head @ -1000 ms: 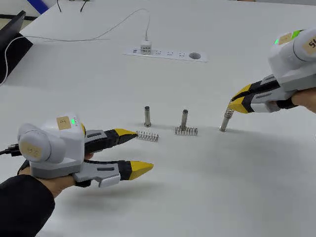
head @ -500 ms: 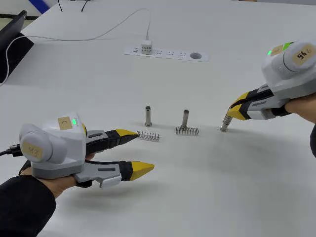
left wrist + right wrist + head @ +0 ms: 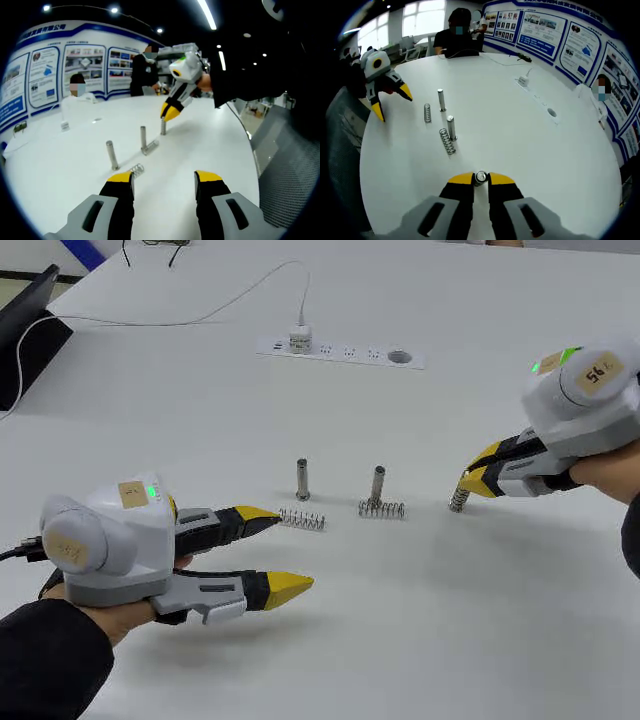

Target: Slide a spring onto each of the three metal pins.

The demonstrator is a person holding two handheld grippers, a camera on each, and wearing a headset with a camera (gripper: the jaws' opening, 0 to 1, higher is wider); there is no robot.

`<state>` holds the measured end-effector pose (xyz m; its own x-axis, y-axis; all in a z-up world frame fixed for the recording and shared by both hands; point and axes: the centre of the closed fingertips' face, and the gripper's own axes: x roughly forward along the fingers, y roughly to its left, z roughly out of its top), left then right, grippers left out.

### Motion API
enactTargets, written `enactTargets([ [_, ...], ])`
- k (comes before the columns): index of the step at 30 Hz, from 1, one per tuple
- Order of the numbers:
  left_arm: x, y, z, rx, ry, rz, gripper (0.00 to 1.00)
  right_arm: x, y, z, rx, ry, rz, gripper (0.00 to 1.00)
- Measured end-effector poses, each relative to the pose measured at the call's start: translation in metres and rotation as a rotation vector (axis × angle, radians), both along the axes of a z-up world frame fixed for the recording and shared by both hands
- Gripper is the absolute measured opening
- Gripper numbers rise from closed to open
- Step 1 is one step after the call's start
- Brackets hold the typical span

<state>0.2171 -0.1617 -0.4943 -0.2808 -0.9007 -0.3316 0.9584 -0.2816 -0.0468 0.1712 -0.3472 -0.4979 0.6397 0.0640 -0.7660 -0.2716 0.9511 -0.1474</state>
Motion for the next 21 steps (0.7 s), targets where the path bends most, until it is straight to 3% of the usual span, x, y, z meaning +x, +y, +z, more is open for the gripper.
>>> enactTargets([
  [12, 0.0003, 0.0004, 0.0002, -0.003, 0.001, 0.004, 0.49, -0.0009, 0.0025, -0.0018, 0.007, -0.009, -0.009, 0.12],
  [15, -0.0002, 0.0001, 0.0003, -0.004, 0.002, 0.003, 0.49, -0.0019, 0.0017, -0.0021, 0.001, -0.013, -0.014, 0.16],
  [21, 0.0, -0.0003, -0.0005, -0.003, 0.004, 0.003, 0.49, -0.005, 0.0021, 0.0052, -0.002, -0.035, -0.024, 0.19],
])
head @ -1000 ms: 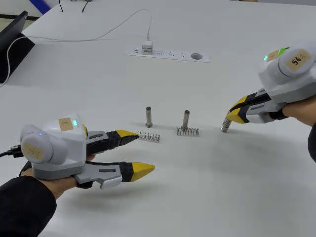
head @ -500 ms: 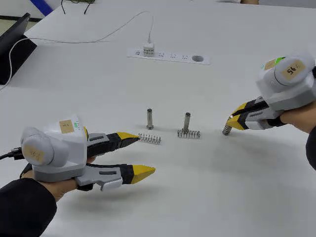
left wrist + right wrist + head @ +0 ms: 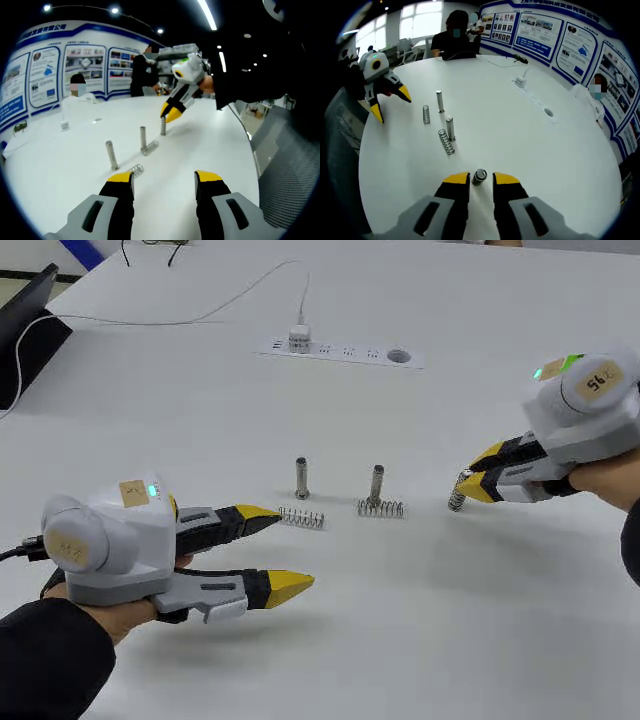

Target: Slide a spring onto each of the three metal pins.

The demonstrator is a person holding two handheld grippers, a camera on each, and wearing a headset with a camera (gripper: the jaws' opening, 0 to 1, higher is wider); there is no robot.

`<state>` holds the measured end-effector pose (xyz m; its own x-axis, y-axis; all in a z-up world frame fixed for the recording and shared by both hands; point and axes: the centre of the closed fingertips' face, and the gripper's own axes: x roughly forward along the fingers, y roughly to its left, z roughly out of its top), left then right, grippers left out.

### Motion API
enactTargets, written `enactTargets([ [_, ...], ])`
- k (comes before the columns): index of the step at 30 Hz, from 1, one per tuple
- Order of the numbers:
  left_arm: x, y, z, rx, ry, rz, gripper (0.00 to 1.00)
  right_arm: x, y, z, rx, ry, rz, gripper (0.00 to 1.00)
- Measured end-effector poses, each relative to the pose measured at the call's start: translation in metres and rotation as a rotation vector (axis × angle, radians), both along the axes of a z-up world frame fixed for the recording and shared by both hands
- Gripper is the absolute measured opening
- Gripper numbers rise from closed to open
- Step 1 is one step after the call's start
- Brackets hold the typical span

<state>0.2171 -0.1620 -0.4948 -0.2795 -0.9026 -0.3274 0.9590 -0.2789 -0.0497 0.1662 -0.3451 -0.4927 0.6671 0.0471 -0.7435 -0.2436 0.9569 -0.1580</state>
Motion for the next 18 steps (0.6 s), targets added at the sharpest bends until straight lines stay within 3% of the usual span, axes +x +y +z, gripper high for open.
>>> enactTargets([
  [9, -0.001, -0.001, 0.001, -0.002, 0.002, -0.002, 0.49, 0.011, 0.027, 0.021, 0.004, -0.062, 0.06, 0.2],
  [18, -0.001, 0.0, 0.001, -0.001, -0.001, -0.003, 0.49, 0.025, 0.052, 0.008, 0.017, -0.039, 0.14, 0.19],
])
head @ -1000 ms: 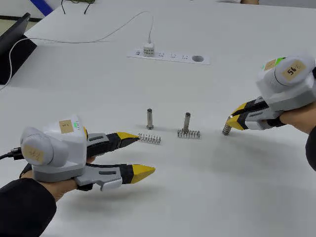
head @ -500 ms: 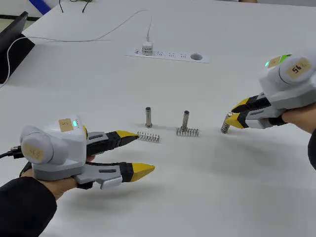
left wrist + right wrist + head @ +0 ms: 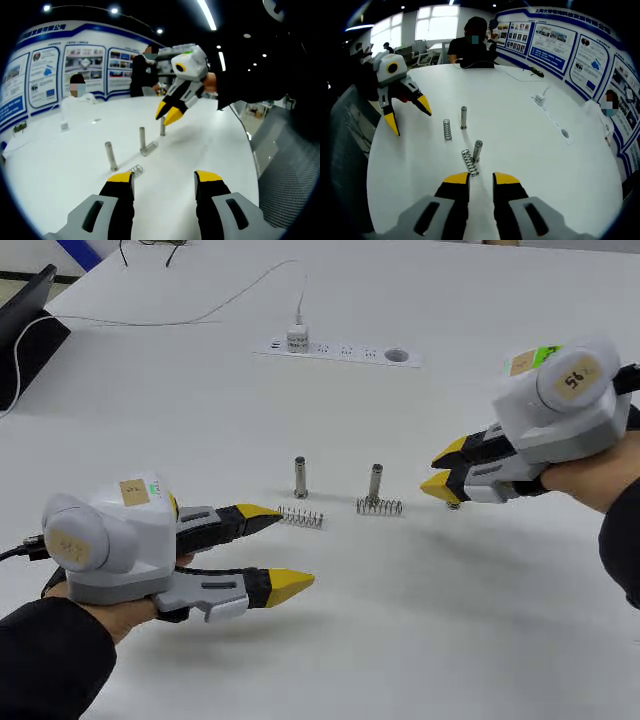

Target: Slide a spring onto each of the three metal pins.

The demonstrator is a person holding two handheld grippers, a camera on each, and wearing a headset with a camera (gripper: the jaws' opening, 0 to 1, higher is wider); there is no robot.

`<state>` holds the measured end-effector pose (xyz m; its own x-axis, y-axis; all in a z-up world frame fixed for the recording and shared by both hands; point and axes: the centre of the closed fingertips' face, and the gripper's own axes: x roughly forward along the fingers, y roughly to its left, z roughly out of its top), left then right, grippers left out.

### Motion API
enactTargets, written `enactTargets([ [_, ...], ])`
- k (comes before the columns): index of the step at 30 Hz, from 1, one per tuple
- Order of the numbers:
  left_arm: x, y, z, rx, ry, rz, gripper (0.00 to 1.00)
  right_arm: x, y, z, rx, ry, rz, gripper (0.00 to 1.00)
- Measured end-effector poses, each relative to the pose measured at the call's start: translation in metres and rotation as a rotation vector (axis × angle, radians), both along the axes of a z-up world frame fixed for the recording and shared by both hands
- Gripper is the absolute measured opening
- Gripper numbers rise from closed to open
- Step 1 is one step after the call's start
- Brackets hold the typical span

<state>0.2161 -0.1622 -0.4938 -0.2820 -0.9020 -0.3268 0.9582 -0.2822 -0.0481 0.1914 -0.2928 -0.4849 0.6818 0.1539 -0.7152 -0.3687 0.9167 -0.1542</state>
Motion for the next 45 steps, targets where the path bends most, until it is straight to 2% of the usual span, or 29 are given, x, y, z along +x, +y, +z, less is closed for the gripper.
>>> enactTargets([
  [9, 0.0, 0.0, -0.001, 0.003, 0.0, 0.001, 0.49, 0.012, 0.016, -0.022, 0.002, 0.048, 0.058, 0.19],
  [13, 0.0, 0.0, 0.0, 0.004, 0.001, 0.003, 0.49, 0.015, 0.017, -0.033, -0.009, 0.073, 0.073, 0.18],
  [24, -0.002, 0.001, -0.001, 0.009, 0.001, 0.003, 0.48, 0.02, 0.013, -0.049, 0.0, 0.11, 0.071, 0.16],
  [38, -0.002, 0.001, 0.0, 0.01, 0.001, 0.006, 0.47, 0.011, 0.018, -0.058, -0.001, 0.153, 0.091, 0.13],
  [45, -0.002, 0.001, 0.0, 0.011, 0.0, 0.006, 0.47, 0.011, 0.019, -0.059, -0.002, 0.159, 0.101, 0.12],
])
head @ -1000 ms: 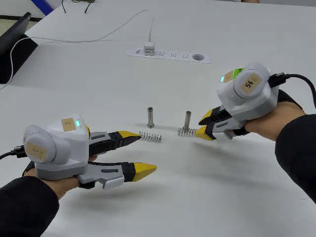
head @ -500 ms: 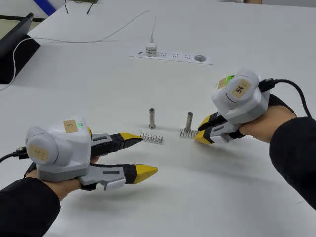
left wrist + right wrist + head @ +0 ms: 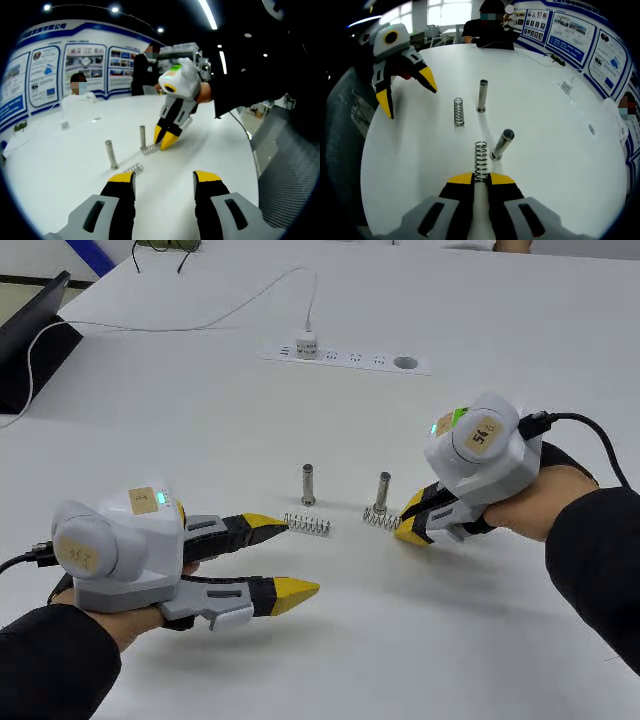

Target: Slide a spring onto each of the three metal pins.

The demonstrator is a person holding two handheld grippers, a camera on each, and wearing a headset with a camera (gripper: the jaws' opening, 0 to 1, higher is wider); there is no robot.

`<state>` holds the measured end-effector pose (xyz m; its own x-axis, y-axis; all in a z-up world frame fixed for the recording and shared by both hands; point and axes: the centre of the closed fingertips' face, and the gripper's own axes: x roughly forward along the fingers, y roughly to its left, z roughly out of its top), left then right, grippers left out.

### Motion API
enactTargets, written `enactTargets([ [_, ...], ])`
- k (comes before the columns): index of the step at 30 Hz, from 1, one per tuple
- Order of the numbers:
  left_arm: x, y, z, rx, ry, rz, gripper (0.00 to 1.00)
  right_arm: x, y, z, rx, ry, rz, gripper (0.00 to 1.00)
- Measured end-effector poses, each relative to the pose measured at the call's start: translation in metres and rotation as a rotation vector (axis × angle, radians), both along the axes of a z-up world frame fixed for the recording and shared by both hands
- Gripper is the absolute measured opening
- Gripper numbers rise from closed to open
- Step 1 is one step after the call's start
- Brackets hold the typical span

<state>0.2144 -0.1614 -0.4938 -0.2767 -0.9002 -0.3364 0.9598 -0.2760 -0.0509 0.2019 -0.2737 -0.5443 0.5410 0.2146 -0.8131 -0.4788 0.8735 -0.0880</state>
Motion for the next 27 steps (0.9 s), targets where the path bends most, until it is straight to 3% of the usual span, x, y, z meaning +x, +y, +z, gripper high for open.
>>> enactTargets([
  [14, -0.002, -0.004, -0.002, 0.011, -0.013, -0.016, 0.44, -0.009, 0.017, 0.014, 0.017, -0.008, 0.031, 0.12],
  [20, -0.004, -0.009, 0.0, 0.009, -0.022, -0.038, 0.43, -0.013, 0.04, 0.03, 0.042, -0.029, 0.094, 0.12],
  [27, -0.007, -0.013, 0.002, 0.005, -0.036, -0.058, 0.42, -0.014, 0.054, 0.037, 0.038, -0.033, 0.158, 0.12],
])
